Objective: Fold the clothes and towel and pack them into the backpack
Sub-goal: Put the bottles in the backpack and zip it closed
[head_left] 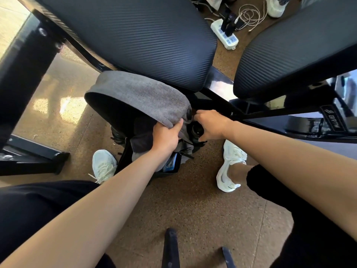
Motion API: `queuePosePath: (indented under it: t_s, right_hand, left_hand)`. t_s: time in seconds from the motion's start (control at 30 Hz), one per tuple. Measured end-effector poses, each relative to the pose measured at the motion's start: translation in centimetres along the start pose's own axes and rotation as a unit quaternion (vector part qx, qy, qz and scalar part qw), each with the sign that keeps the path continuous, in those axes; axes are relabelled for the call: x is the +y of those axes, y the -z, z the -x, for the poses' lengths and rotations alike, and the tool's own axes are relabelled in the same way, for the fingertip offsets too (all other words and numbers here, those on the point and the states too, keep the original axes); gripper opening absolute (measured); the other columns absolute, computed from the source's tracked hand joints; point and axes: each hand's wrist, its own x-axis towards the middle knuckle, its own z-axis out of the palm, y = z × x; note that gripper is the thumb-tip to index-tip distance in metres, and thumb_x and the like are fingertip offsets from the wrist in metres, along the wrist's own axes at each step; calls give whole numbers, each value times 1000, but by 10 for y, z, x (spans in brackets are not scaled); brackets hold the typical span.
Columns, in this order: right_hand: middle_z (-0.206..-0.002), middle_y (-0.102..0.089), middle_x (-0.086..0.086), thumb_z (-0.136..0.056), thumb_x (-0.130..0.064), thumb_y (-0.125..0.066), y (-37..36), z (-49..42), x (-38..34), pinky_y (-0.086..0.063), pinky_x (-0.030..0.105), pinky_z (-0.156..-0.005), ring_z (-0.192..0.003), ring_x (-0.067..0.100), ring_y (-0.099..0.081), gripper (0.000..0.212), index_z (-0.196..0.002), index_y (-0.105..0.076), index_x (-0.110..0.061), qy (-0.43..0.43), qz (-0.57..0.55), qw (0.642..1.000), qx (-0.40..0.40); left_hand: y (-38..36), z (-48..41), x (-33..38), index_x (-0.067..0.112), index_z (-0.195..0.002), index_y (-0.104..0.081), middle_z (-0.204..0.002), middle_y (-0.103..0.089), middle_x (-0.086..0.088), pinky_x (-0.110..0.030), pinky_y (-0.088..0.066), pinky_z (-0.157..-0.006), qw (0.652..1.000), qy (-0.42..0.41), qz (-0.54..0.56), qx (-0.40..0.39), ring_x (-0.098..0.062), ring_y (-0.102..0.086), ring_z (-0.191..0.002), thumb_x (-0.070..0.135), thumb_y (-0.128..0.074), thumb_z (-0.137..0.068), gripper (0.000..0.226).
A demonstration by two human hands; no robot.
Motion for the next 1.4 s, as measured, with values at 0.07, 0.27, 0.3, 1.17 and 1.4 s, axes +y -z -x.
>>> queuePosePath:
  t_s: [0.07,0.27,0.3,1.17,1.4]
  right_hand:
    - [-121,-56,10,-75,-31,-85,2,-1,2,-45,34,-83,-107,31,-60,63,-128,-60,-9,54,32,998,-31]
    - [-110,-63,12,-74,-54,-82,-20,-8,4,-54,40,-83,-102,34,-64,63,-115,-66,-8,-78,-9,997,-1]
    - [-108,-65,13,-75,-56,-81,-25,-9,3,-54,40,-82,-102,35,-64,62,-111,-66,-8,-106,-31,994,0]
    - [-141,-54,5,-77,-32,-86,-61,3,13,-46,43,-108,-131,26,-52,84,-150,-44,-25,-142,-286,947,29]
    - [-129,-54,1,-84,-29,-80,-76,-15,-8,-53,45,-99,-121,27,-58,71,-147,-47,-25,-170,-274,944,63]
  left_hand:
    - [-2,1,2,35,-98,-68,-112,-74,2,-50,-59,-92,1000,6,3,-5,-20,-71,-107,65,-70,-65,44]
    - [-2,3,1,36,-99,-69,-113,-74,0,-50,-59,-92,1000,-10,-15,-18,-21,-71,-108,63,-69,-70,39]
    - [-3,4,1,40,-96,-70,-112,-74,0,-51,-59,-92,1000,-12,-15,-22,-21,-71,-108,63,-69,-71,34]
    - [2,6,23,33,-96,-58,-106,-68,6,-49,-61,-90,993,72,92,21,-24,-69,-110,16,-68,-97,21]
    - [-1,0,15,35,-102,-62,-116,-71,-1,-51,-61,-88,996,62,69,13,-21,-71,-109,20,-73,-94,20]
